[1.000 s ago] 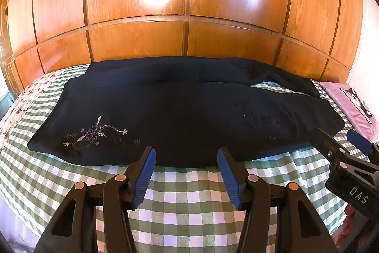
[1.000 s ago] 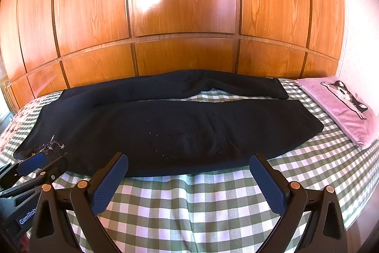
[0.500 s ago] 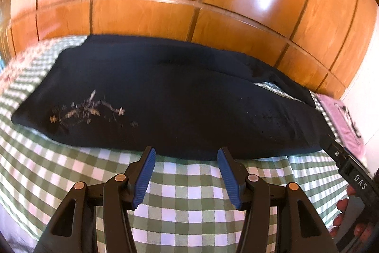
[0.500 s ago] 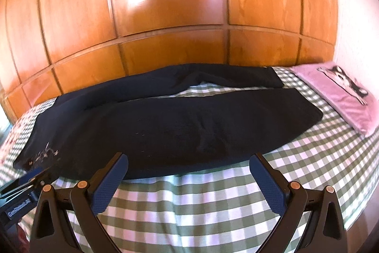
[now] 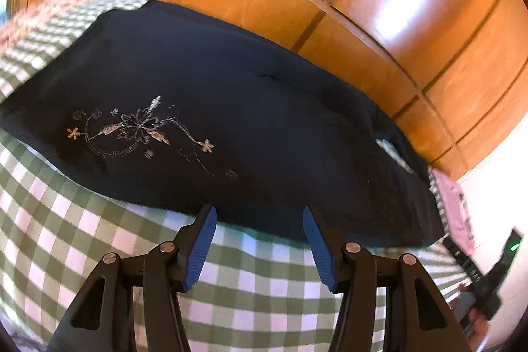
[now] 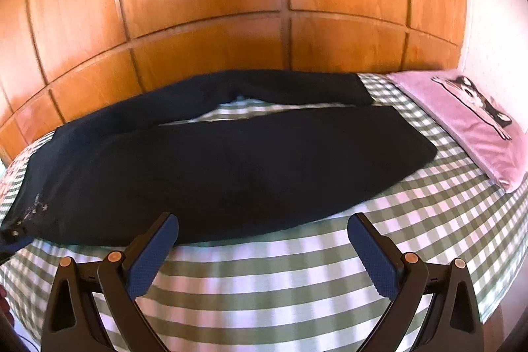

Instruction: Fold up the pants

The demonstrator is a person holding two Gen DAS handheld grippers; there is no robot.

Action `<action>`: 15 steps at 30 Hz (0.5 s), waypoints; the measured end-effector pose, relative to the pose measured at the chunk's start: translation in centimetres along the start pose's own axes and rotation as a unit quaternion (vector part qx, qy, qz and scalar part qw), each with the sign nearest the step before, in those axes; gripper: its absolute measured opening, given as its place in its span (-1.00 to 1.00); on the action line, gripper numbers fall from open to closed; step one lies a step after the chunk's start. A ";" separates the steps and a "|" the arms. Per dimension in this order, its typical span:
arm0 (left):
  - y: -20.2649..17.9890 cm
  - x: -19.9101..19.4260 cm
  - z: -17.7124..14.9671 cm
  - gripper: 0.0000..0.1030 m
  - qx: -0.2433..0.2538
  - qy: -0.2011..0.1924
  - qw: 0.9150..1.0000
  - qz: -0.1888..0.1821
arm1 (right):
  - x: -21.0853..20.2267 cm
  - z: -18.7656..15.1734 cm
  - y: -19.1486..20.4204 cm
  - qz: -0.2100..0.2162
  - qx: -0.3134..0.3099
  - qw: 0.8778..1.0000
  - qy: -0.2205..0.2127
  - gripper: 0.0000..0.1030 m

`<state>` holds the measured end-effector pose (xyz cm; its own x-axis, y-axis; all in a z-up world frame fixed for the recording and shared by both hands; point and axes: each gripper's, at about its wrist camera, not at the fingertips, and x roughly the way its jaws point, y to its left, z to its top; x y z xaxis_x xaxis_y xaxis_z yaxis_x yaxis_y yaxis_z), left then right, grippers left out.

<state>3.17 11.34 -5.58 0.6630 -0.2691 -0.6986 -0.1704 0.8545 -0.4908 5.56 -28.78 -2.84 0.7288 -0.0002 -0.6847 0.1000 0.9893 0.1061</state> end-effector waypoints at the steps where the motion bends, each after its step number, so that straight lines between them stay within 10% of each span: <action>1: 0.5 0.1 0.2 0.12 -0.010 0.001 1.000 -0.005 | 0.3 0.2 -0.8 0.009 0.012 1.000 0.004 1.00; 6: 3.4 0.3 0.7 0.15 -0.059 -0.005 0.998 -0.035 | 1.7 0.3 -5.5 0.065 0.125 0.990 0.022 0.93; 15: 6.6 -1.7 -0.6 0.15 -0.082 -0.098 0.992 0.015 | 4.9 -1.2 -11.2 0.142 0.301 0.942 0.033 0.19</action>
<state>0.50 17.19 -7.98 0.7826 -0.1393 -0.6067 -0.2969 0.7731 -0.5605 7.17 -39.70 -8.25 0.7430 0.2810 -0.6075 0.2876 0.6856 0.6688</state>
